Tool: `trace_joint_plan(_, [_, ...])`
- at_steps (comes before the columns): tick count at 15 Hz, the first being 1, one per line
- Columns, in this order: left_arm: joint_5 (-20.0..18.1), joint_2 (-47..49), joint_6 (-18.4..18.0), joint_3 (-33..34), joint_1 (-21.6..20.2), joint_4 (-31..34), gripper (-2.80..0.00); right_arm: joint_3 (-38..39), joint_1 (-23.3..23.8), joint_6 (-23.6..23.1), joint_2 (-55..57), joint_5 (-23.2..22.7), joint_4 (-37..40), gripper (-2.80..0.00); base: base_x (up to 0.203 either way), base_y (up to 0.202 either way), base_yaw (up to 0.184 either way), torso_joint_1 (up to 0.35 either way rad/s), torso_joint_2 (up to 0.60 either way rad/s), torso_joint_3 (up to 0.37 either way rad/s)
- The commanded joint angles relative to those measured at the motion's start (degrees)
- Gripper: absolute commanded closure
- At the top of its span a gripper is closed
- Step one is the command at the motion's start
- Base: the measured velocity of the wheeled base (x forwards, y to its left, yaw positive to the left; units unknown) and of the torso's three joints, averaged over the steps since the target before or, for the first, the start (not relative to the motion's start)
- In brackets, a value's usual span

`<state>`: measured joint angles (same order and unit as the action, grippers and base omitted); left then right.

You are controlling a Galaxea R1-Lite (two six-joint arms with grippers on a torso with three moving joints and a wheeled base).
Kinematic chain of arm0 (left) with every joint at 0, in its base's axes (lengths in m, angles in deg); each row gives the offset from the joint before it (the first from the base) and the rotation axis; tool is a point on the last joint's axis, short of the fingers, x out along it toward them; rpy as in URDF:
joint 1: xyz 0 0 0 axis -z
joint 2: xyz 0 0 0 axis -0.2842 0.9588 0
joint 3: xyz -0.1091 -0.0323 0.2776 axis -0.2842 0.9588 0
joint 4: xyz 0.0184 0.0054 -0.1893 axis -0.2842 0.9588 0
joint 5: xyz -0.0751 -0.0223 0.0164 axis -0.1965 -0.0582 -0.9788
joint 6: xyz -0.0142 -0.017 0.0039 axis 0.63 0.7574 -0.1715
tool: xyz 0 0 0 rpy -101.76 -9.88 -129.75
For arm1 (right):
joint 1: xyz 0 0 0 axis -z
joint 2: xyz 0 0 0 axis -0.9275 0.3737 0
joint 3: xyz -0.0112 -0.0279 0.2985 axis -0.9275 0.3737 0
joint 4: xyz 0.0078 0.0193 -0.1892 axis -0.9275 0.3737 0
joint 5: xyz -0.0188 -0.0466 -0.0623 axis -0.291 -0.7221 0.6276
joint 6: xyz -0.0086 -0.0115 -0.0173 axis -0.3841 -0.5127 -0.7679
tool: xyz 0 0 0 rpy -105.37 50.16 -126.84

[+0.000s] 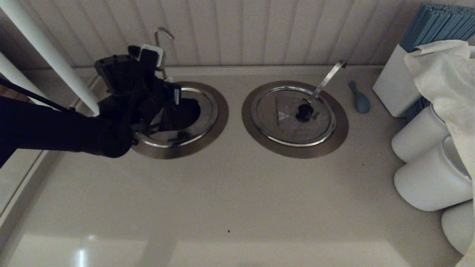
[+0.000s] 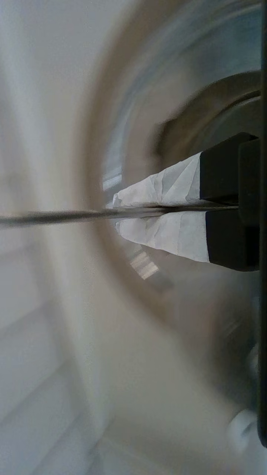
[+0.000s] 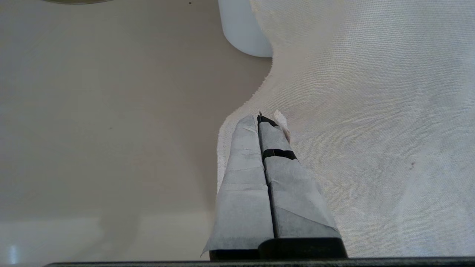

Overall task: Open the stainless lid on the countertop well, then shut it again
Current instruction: Stir with a spoon

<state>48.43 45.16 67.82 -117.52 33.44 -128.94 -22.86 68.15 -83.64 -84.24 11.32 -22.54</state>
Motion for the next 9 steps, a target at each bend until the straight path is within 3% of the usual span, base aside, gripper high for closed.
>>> trace_joint_plan(1, [0.01,-0.89,0.53,0.81,0.24,3.04,0.0,0.0,-0.01,0.01,0.09,0.0,-0.02,0.0,0.0,0.0,0.0,0.0,0.0,0.0])
trace_joint_plan(2, [-0.63,-1.63,2.5,0.55,0.22,6.65,0.0,0.0,-0.01,0.09,0.09,0.0,-0.02,0.0,0.0,0.0,0.0,0.0,0.0,0.0])
trace_joint_plan(5, [-8.47,-5.22,14.0,-2.27,0.19,19.35,0.0,0.0,-0.01,0.1,0.09,0.0,-0.02,0.0,0.0,0.0,0.0,0.0,0.0,0.0])
trace_joint_plan(7, [-9.96,-4.8,20.79,-5.95,0.21,22.0,0.0,0.0,-0.01,0.01,0.09,0.0,-0.02,0.0,0.0,0.0,0.0,0.0,0.0,0.0])
trace_joint_plan(9, [-9.58,-2.17,24.41,-9.42,0.02,21.74,0.0,0.0,-0.01,0.01,0.09,0.0,-0.02,0.0,0.0,0.0,0.0,0.0,0.0,0.0])
